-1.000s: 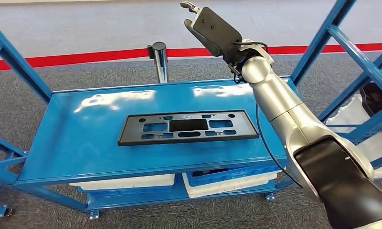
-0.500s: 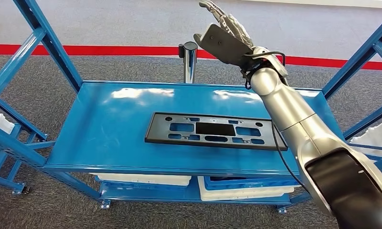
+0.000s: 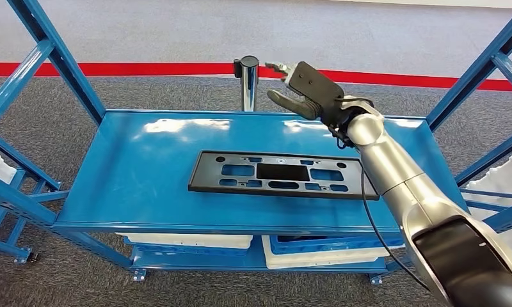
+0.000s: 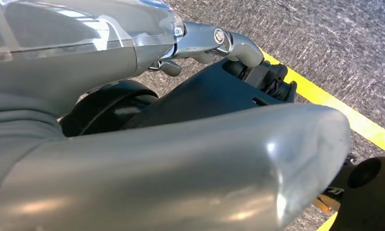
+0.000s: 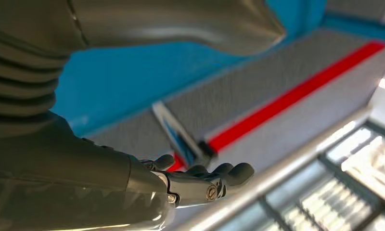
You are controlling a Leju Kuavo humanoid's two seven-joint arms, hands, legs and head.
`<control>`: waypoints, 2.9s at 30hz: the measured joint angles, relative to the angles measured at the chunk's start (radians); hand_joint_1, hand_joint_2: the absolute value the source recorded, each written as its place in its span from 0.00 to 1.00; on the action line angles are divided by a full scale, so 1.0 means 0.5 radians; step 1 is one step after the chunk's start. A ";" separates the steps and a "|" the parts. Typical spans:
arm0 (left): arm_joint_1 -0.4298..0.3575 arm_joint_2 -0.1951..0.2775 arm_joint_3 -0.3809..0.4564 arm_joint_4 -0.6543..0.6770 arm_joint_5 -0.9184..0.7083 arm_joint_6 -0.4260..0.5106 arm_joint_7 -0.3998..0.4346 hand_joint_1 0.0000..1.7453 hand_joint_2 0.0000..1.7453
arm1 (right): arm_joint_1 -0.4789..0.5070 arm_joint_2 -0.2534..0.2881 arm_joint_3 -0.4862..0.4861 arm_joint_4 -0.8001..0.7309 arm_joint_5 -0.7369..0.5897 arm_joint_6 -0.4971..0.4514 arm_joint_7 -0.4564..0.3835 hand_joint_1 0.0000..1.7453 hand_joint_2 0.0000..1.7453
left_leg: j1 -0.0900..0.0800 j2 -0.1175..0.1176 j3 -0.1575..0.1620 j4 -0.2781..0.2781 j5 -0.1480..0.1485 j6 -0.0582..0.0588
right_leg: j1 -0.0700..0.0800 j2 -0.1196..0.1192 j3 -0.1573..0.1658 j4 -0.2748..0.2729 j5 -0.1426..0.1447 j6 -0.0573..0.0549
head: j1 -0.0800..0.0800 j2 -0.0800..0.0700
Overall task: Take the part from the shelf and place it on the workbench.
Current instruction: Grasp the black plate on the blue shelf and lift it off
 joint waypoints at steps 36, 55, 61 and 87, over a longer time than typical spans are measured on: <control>0.053 0.011 0.141 0.002 0.029 0.077 -0.033 0.00 0.00 | 0.831 -0.818 0.384 -1.600 0.918 -0.355 -0.134 0.00 1.00 | 0.000 0.001 0.000 -0.001 -0.001 0.001 | 0.000 0.000 0.001 0.000 -0.002 0.000 | 0.002 0.000; 0.033 0.007 0.140 0.002 -0.074 0.021 0.004 0.00 0.00 | 1.071 -0.259 0.596 -1.138 1.124 -0.694 -0.098 0.00 1.00 | 0.002 0.002 0.000 -0.002 -0.001 0.000 | 0.002 0.000 0.000 0.000 -0.006 0.001 | 0.002 0.000; 0.033 0.007 0.140 0.002 -0.095 0.020 0.011 0.00 0.00 | 1.053 -0.116 0.589 -0.996 1.156 -0.773 -0.092 0.00 1.00 | 0.002 0.002 0.000 -0.002 -0.001 0.000 | 0.002 0.000 0.000 0.000 -0.006 0.001 | 0.001 0.000; 0.012 0.002 0.140 0.001 -0.188 -0.011 0.036 0.00 0.00 | 0.846 -0.074 0.417 -0.231 2.140 -1.372 0.173 0.00 1.00 | 0.002 0.002 0.000 -0.001 -0.001 0.000 | 0.002 0.000 0.000 0.000 -0.005 0.001 | 0.002 0.000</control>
